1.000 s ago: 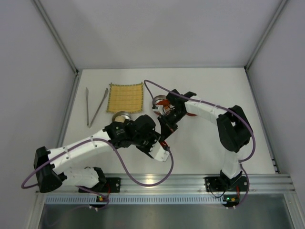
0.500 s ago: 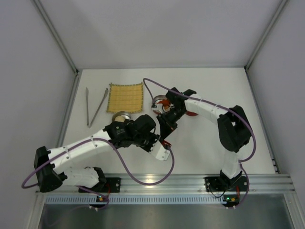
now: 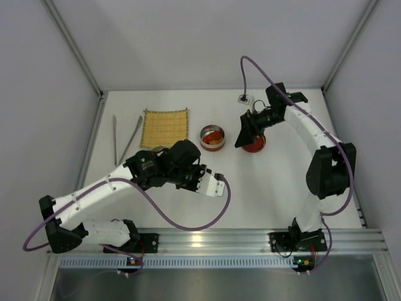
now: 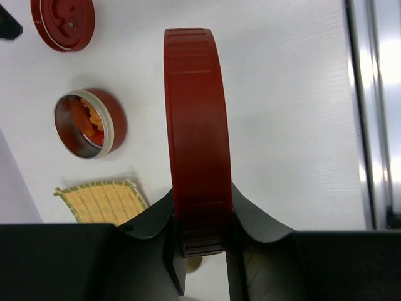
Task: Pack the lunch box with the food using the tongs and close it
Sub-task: Pick up the box lid from the center of the board.
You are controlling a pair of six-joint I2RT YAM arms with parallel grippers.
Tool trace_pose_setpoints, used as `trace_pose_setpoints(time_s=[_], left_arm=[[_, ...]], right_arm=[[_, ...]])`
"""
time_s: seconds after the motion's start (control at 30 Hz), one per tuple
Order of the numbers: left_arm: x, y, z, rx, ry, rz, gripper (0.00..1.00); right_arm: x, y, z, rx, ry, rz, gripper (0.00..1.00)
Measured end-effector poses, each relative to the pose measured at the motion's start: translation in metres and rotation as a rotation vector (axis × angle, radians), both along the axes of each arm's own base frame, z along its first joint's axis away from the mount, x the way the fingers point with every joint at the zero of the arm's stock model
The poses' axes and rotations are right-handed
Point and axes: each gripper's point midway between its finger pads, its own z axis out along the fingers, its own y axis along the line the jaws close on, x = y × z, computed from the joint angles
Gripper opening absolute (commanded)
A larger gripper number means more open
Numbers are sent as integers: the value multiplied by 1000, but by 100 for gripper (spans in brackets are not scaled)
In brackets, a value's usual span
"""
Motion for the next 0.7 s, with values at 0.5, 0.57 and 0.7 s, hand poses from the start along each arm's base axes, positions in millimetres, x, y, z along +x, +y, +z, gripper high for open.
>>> trace_pose_setpoints(time_s=[0.5, 0.57, 0.7], left_arm=[[-4, -15, 28, -102, 423, 187, 0], [-6, -17, 27, -105, 460, 193, 0], [-8, -21, 29, -117, 509, 201, 0]], right_arm=[[-109, 1, 56, 227, -302, 235, 85], [-114, 7, 59, 233, -318, 264, 86], [-121, 18, 61, 240, -346, 307, 87]])
